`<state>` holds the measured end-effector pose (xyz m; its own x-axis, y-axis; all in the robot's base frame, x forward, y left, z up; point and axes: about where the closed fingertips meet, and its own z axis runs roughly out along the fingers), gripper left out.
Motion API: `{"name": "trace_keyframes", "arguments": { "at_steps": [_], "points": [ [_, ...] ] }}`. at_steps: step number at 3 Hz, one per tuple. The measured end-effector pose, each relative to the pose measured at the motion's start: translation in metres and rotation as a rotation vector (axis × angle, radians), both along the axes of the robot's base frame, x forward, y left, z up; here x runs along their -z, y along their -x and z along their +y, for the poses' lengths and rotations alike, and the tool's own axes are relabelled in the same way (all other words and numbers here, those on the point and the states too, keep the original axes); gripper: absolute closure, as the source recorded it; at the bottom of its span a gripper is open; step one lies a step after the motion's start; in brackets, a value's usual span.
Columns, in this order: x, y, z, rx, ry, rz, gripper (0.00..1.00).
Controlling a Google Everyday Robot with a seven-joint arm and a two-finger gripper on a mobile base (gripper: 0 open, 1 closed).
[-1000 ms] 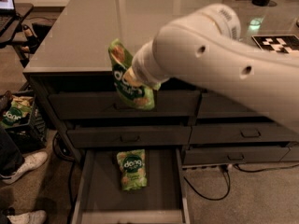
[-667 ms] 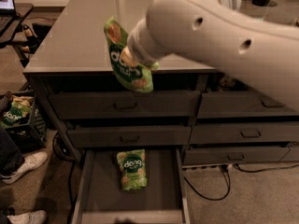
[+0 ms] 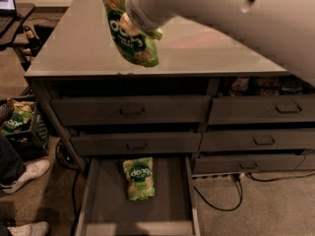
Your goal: Pick green rice chip bag from bottom drawer and place on counter
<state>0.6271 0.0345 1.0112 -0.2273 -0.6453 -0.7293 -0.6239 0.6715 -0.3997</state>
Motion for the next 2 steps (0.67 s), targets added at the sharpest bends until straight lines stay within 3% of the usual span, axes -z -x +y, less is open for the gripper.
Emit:
{"name": "trace_keyframes", "arguments": {
  "at_steps": [1, 2],
  "points": [
    [-0.011, -0.026, 0.019, -0.025, 0.014, 0.004, 1.00],
    [-0.004, -0.055, 0.046, -0.069, 0.031, 0.047, 1.00]
  ]
}}
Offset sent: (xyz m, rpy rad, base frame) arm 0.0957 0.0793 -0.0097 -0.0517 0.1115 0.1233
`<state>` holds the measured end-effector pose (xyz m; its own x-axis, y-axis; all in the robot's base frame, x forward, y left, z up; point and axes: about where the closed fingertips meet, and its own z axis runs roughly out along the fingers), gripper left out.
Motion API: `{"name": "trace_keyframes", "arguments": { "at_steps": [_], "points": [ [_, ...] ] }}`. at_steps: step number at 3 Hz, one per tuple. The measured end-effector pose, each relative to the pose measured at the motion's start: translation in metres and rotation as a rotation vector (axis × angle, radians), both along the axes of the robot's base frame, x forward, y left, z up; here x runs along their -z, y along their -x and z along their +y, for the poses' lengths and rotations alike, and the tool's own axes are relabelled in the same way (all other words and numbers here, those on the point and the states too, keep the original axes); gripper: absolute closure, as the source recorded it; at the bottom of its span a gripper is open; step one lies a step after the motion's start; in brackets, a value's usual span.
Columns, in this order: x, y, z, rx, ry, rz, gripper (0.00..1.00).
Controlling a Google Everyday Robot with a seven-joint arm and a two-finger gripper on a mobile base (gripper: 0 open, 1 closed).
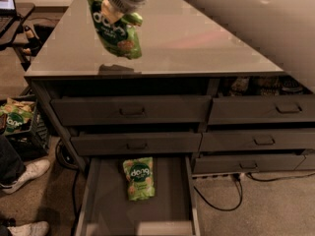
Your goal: Pick green rice chip bag from bottom drawer and place on counter
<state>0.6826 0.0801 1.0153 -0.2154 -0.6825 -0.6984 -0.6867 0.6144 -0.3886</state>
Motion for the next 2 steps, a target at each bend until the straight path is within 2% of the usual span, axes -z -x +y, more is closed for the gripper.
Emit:
{"name": "trace_keyframes", "arguments": {
  "at_steps": [2],
  "points": [
    [0.018, -0.054, 0.049, -0.074, 0.055, 0.095, 1.00]
  ]
}}
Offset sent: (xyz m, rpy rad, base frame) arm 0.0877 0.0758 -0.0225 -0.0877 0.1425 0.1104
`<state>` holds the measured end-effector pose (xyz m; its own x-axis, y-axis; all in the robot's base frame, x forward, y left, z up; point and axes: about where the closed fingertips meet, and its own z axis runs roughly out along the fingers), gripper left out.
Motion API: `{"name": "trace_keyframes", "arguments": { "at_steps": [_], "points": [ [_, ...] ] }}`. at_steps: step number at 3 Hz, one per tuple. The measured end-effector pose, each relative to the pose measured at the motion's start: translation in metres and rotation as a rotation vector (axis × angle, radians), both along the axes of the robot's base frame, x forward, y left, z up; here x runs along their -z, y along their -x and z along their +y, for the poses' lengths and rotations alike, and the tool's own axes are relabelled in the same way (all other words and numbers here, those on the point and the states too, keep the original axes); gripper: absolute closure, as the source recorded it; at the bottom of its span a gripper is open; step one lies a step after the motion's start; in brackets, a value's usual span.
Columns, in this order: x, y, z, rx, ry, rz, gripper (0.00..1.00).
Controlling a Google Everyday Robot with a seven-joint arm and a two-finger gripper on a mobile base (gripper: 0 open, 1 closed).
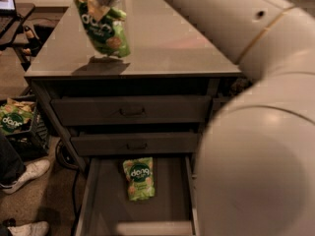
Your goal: Pick green rice chip bag from bottom drawer and place on counter
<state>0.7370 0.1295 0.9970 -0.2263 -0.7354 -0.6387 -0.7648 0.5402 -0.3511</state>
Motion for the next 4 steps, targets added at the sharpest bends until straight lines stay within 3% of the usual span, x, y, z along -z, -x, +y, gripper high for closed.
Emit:
{"name": "trace_keyframes", "arguments": {
  "at_steps": [3, 4],
  "points": [
    [0.035, -0.065, 0.048, -0.044, 0.054, 0.110, 1.00],
    [0.028, -0.071, 0.048, -0.038, 0.041, 0.098, 0.82]
  ]
}}
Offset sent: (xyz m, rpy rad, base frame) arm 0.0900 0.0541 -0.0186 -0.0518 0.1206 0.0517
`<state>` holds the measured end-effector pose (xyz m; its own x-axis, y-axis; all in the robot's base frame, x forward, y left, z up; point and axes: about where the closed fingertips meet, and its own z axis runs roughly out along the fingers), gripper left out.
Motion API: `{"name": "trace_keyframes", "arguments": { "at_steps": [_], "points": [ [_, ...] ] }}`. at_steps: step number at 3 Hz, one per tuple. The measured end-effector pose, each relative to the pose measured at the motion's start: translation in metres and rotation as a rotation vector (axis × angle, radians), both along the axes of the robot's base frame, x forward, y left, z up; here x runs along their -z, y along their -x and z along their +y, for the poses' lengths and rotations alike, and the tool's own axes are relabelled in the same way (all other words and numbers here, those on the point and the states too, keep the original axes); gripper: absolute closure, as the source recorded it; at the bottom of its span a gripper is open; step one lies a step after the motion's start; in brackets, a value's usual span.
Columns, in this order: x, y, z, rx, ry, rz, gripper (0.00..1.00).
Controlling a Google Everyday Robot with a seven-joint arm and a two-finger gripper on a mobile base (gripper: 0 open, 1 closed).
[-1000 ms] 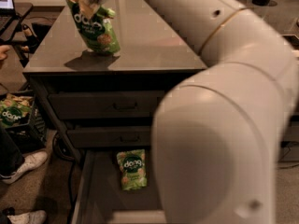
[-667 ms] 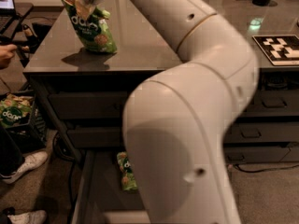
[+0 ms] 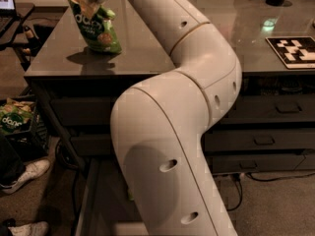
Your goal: Pick green rice chip bag from bottom drawer and place on counter
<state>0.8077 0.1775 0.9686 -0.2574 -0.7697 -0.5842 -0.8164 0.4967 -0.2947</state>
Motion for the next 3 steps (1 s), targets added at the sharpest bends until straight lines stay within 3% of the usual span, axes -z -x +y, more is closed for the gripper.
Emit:
{"name": "trace_keyframes", "arguments": {
  "at_steps": [3],
  "points": [
    [0.0001, 0.0000, 0.0000, 0.000, 0.000, 0.000, 0.12]
  ]
}}
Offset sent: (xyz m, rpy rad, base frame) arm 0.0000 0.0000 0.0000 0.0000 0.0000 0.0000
